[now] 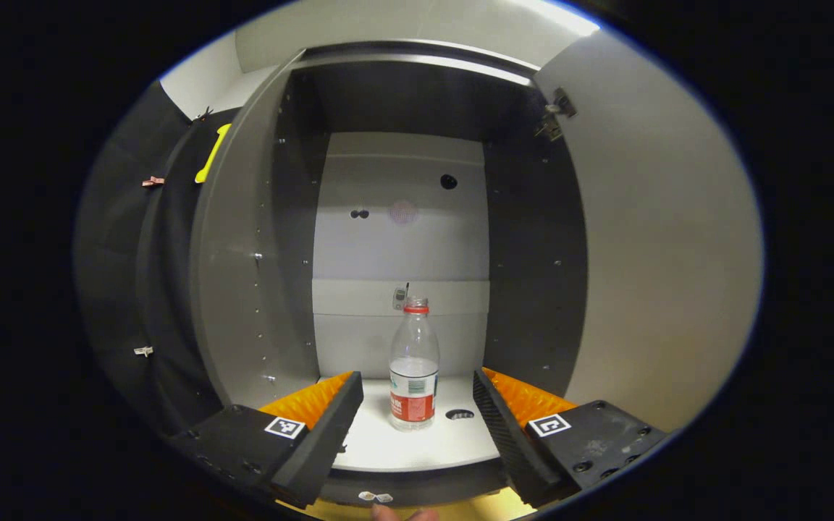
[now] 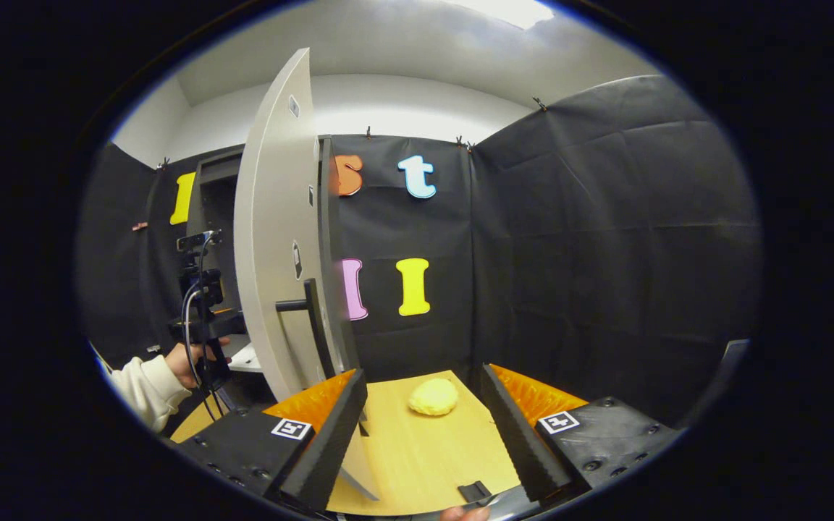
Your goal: Open the cabinet door with the right hand, grasp the bottle in the cabinet with the left hand and place it on the coaster, then close the cabinet door with the right hand.
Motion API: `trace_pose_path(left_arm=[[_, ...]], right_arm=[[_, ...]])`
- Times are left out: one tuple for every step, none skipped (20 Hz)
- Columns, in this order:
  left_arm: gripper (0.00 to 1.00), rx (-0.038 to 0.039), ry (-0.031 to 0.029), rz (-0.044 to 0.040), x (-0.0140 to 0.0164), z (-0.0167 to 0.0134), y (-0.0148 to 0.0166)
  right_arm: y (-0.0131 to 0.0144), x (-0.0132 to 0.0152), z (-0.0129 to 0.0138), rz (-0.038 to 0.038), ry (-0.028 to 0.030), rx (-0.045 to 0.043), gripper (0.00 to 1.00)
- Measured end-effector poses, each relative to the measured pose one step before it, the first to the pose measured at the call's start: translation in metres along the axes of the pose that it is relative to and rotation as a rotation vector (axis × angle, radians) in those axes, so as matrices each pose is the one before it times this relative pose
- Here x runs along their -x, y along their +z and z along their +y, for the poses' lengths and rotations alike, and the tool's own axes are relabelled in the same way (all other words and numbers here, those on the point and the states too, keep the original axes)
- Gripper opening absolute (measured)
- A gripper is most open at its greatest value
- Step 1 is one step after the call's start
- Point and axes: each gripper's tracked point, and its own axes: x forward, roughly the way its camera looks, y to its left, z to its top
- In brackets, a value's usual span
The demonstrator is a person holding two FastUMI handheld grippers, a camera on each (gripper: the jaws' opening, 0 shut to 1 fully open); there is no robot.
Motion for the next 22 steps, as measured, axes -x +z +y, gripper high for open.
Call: trace_pose_path(left_arm=[[0.96,-0.00230,-0.00011,0.00412,-0.01332,-0.00130,-0.00510],[0.96,0.00029,0.00071,0.00527,-0.01275,-0.00189,-0.00522],[0.96,0.00228,0.00514,0.00766,-0.01221,-0.00200,-0.00734],[0.96,-0.00223,0.00769,0.00671,-0.01015,-0.00062,-0.00577],[0.96,-0.00995,0.00938,0.00123,-0.01034,-0.00187,-0.00548],[0.97,-0.01517,0.01409,0.00569,-0.00726,0.00018,-0.00593],[0.96,-0.01226,0.01057,0.00116,-0.01121,0.00059,-0.00472],[0.96,-0.00595,0.00439,0.00403,-0.01061,-0.00070,-0.00406],[0.97,-0.00518,0.00485,0.00228,-0.01034,0.00050,-0.00507],[0.97,-0.00778,0.00521,0.00221,-0.00823,-0.00023,-0.00382],[0.96,-0.00684,0.00730,0.00107,-0.00688,-0.00015,-0.00420],[0.96,-0.00459,0.00142,-0.00018,-0.00673,-0.00094,-0.00234],[0.96,-0.00525,0.00469,-0.00040,-0.00671,0.00057,-0.00150],[0.96,0.00059,0.01159,-0.00152,-0.00545,0.00236,-0.00103],[0.96,0.00977,0.00439,-0.00227,-0.00521,0.00009,-0.00108],[0.96,0.00961,-0.00423,-0.00433,-0.00439,-0.00160,-0.00025],[0.95,0.00175,-0.00790,0.00224,-0.00217,-0.00066,-0.00176],[0.95,-0.01090,0.00458,0.00593,-0.00235,0.00094,-0.00123],[0.89,-0.01009,0.01446,-0.00331,-0.00050,0.00421,0.00202],[0.77,-0.00400,-0.00755,0.00388,0.00083,-0.00106,-0.00084],[0.76,0.00268,-0.00506,-0.00467,0.00422,-0.00042,0.00285],[0.75,0.00856,-0.00587,-0.00895,0.00492,0.00059,0.00434]], right_arm=[[-0.00222,-0.00210,-0.00156,0.00505,-0.00511,-0.00153,0.98],[-0.00011,-0.00255,-0.00116,0.00221,-0.00558,-0.00212,0.98],[0.00094,-0.00280,-0.00350,-0.00260,-0.00919,0.00039,0.98],[0.00053,-0.00300,-0.00274,-0.00389,-0.00682,-0.00019,0.98],[0.00043,-0.00235,-0.00250,-0.00265,-0.00591,-0.00542,0.98],[0.00044,-0.00210,-0.00181,-0.00082,-0.00353,-0.00696,0.98],[-0.00015,-0.00210,-0.00315,0.00104,-0.00751,-0.00139,0.98],[-0.00180,-0.00328,-0.00320,-0.00070,-0.00761,0.00127,0.98],[-0.00097,-0.00236,-0.00268,0.00172,-0.00694,0.00184,0.98],[-0.00103,-0.00226,-0.00292,0.00337,-0.00742,0.00082,0.98],[-0.00102,-0.00155,-0.00106,0.00320,-0.00367,0.00095,0.98],[-0.00117,-0.00307,-0.00185,0.00287,-0.00542,0.00140,0.98],[0.00041,-0.00280,-0.00119,0.00003,-0.00364,0.00194,0.98],[-0.00097,-0.00223,-0.00096,0.00238,-0.00405,0.00370,0.98],[-0.00075,-0.00216,0.00018,0.00205,-0.00176,0.00483,0.98],[-0.00131,-0.00089,0.00101,0.00273,-0.00017,0.00673,0.98],[-0.00074,-0.00174,0.00138,0.00243,0.00061,0.00824,0.98],[-0.00033,-0.00055,0.00208,0.00164,0.00328,0.00788,0.98],[-0.00049,-0.00082,0.00214,0.00137,0.00326,0.00529,0.98],[0.00065,-0.00070,0.00203,-0.00088,0.00451,0.00506,0.98],[0.00026,0.00044,0.00199,-0.00132,0.00250,0.00294,0.98],[0.00023,-0.00080,0.00082,-0.00060,0.00212,-0.00003,0.98]])
